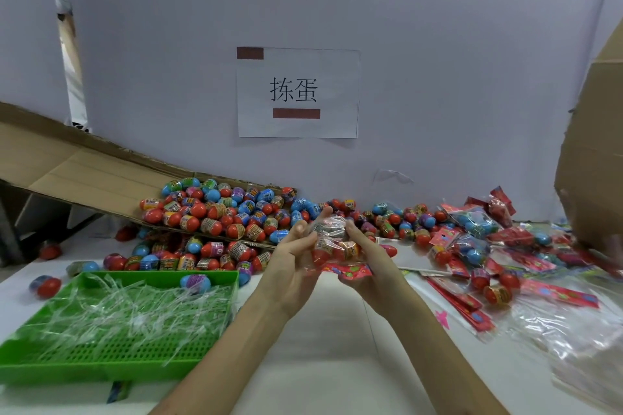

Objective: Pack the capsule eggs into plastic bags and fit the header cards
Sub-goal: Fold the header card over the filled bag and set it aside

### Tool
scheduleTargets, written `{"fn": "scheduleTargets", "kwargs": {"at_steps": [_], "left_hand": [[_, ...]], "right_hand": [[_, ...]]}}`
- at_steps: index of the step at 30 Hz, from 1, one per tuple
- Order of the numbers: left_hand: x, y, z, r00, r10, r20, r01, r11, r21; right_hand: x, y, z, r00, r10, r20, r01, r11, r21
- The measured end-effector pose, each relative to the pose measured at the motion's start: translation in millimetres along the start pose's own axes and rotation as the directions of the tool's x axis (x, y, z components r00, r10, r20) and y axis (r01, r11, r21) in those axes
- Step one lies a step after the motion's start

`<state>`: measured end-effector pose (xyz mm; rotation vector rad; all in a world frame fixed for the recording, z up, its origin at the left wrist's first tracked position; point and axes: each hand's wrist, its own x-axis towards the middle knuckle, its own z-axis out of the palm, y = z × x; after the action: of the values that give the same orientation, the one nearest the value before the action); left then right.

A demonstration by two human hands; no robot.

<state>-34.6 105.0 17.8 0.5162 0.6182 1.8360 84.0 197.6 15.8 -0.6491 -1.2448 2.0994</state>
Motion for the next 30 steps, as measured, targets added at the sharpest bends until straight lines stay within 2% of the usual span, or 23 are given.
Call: {"fn": "scheduleTargets", "kwargs": {"at_steps": [2,5,7,12,20,30], "left_hand": [[0.5,1.0,0.2,1.0,0.011,-0.009,-0.012,1.0,-0.024],[4.1,-2.6,-2.7,0.999,0.013,-0.034,-0.014,1.0,-0.002],[4.4,-5.6,-4.1,0.997,0.006,-0.081,-0.002,0.999,0.041],[0.4,-13.3,-2.6,0.99,-0.025,-0.138,0.047,0.987,0.152],[3.7,-18.2,-7.4,0.977,-0.027,-0.211,0.042,0.997,0.065],[4.2,-23.2,-9.2,0.983,-0.06,-0.173,0.065,0.998,0.025]], "right_hand": [[4.2,3.4,-0.7,0.998,-0.062,0.023,0.061,0.997,0.045],[8.5,11.4,1.1,0.981,-0.169,-0.095,0.176,0.982,0.071],[11.0,13.5,-0.3,0.968,-0.198,-0.153,0.211,0.975,0.069],[10.1,4.6,-8.1,0.953,-0.244,-0.179,0.259,0.964,0.06],[6.7,3.2,-2.2,0.95,-0.269,-0.159,0.286,0.954,0.094],[5.1,-1.2,-1.8,0.956,-0.231,-0.179,0.257,0.957,0.135]]}}
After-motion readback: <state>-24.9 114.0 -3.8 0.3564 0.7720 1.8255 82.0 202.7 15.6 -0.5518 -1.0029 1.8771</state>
